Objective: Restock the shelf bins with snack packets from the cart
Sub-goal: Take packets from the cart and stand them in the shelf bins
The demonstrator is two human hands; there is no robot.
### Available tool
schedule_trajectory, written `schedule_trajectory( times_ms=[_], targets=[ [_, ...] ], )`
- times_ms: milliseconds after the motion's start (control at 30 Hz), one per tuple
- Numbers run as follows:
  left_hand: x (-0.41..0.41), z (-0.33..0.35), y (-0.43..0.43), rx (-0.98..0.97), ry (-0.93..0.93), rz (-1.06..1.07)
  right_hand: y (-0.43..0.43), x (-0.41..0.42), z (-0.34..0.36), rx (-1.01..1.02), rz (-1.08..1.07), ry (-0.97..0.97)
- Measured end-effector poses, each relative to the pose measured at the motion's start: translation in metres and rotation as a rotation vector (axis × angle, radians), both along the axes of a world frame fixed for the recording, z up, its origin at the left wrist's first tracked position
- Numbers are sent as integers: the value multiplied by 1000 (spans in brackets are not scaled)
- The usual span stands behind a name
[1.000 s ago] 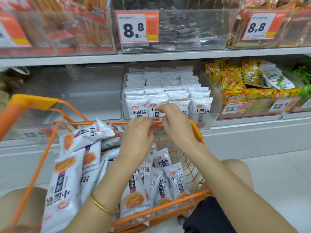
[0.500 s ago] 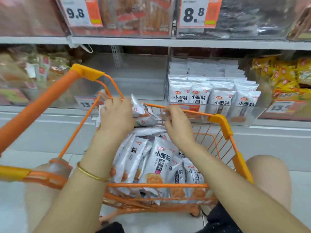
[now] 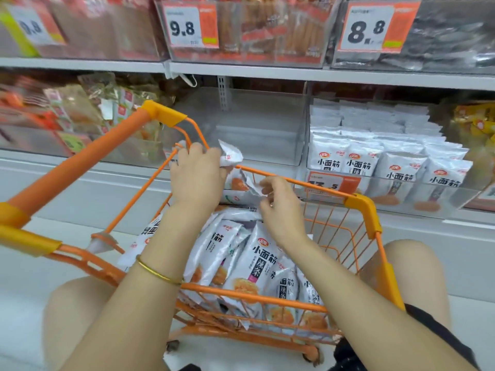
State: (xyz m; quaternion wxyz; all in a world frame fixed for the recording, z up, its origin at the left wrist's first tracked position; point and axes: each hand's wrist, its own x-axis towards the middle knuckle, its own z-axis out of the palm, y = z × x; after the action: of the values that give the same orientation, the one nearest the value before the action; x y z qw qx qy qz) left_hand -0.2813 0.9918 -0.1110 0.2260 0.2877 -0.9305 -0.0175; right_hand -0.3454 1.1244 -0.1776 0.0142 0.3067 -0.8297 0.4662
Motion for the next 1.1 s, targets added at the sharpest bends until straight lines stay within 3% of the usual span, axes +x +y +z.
schedule_trajectory(
  times_ms=[67, 200, 300, 433, 500, 633, 800, 967, 1100],
  targets=[
    [-4, 2, -4, 96, 186, -93, -9, 4, 7, -128, 25, -106],
    [-11, 9, 7, 544, 529, -196, -20, 13, 23, -430, 264, -259],
    [-15, 11, 16, 729, 555, -155, -26, 15, 24, -386, 312, -284],
    [-15, 13, 8, 1170, 409, -231, -28, 6, 25, -300, 187, -272],
    [-13, 12, 4, 1198, 437, -274, -26, 3, 27, -350, 208, -408],
    [-18, 7, -1, 1170, 714, -224, -24, 4, 28, -350, 305, -538],
    [-25, 4, -14, 1183, 783, -153, -23, 1, 25, -344, 315, -666],
    [-35, 4, -26, 1092, 689, -125, -22, 0, 30, -402, 378, -834],
    [-51, 11, -31, 1028, 589, -181, -22, 0, 33, -502, 299, -892]
  ],
)
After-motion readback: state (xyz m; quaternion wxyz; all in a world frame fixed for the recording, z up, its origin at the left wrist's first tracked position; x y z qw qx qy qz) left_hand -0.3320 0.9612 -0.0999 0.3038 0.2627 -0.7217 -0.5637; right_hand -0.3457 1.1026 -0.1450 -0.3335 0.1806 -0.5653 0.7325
